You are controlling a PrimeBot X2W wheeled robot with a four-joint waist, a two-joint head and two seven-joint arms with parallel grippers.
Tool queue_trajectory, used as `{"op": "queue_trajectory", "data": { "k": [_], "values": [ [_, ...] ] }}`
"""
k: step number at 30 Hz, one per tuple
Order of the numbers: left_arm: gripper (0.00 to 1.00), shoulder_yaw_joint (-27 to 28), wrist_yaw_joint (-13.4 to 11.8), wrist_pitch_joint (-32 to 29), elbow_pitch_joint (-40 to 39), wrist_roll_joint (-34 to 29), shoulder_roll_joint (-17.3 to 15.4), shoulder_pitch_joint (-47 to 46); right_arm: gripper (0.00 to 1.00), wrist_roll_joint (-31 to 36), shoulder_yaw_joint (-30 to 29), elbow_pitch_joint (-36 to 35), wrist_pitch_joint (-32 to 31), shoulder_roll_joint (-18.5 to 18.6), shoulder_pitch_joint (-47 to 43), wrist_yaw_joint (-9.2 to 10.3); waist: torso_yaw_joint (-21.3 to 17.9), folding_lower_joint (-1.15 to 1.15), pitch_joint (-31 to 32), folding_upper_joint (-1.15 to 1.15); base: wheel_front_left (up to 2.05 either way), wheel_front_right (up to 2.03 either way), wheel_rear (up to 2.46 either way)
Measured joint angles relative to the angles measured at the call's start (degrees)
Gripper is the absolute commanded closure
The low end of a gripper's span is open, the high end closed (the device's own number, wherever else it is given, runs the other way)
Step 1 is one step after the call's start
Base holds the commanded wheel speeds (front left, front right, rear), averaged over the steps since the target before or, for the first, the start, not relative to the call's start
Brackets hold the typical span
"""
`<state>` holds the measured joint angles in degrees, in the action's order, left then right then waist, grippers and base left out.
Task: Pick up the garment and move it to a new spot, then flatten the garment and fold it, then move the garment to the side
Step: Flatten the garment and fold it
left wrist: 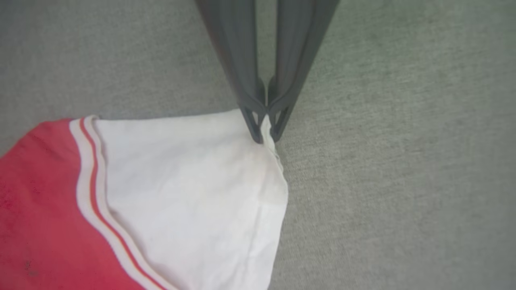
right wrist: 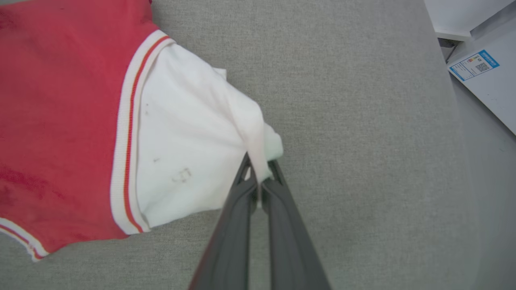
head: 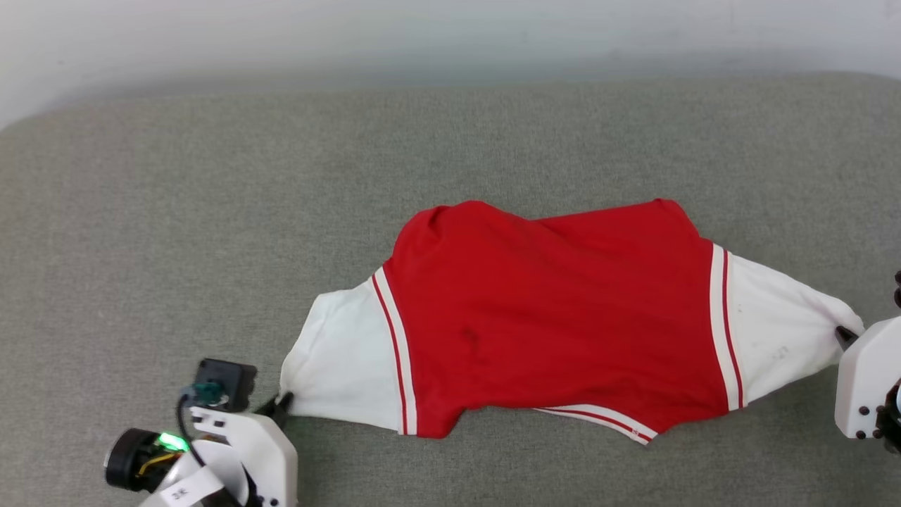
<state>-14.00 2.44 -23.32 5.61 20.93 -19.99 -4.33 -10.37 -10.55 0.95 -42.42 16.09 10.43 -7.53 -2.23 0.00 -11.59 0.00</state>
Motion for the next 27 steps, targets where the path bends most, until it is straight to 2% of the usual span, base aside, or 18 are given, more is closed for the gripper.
{"op": "queue_trajectory", "data": {
  "k": [6,9,14,18,27],
  "values": [
    [1.0,3.7,-1.6,5.3,-6.5,0.5,-1.3,1.3,1.0,-1.2,-0.2,0.9,1.8,1.2,0.4,0.0,0.6,0.0,3.8,0.0,0.0,0.0,0.0],
    [1.0,5.5,-2.2,5.3,-10.8,0.5,-3.2,2.1,1.0,-2.4,-0.4,0.6,3.0,1.9,2.3,-0.01,0.9,0.0,5.6,0.0,0.0,0.0,0.0],
    [1.0,8.9,-3.1,4.2,-19.0,1.0,-5.9,1.7,1.0,-3.5,1.0,0.7,6.0,5.4,7.0,-0.01,1.0,0.0,7.7,0.0,0.0,0.0,0.0],
    [1.0,11.3,-3.5,3.3,-24.4,1.4,-7.8,-1.1,1.0,-5.4,1.5,1.4,7.1,6.0,11.9,-0.01,0.9,0.0,9.0,0.0,0.0,0.0,0.0],
    [1.0,16.9,-3.1,2.2,-29.1,3.5,-12.2,-10.4,1.0,-7.9,2.5,2.0,7.1,6.5,23.9,-0.01,0.2,0.0,10.2,0.0,0.0,0.0,0.0]
  ]
}}
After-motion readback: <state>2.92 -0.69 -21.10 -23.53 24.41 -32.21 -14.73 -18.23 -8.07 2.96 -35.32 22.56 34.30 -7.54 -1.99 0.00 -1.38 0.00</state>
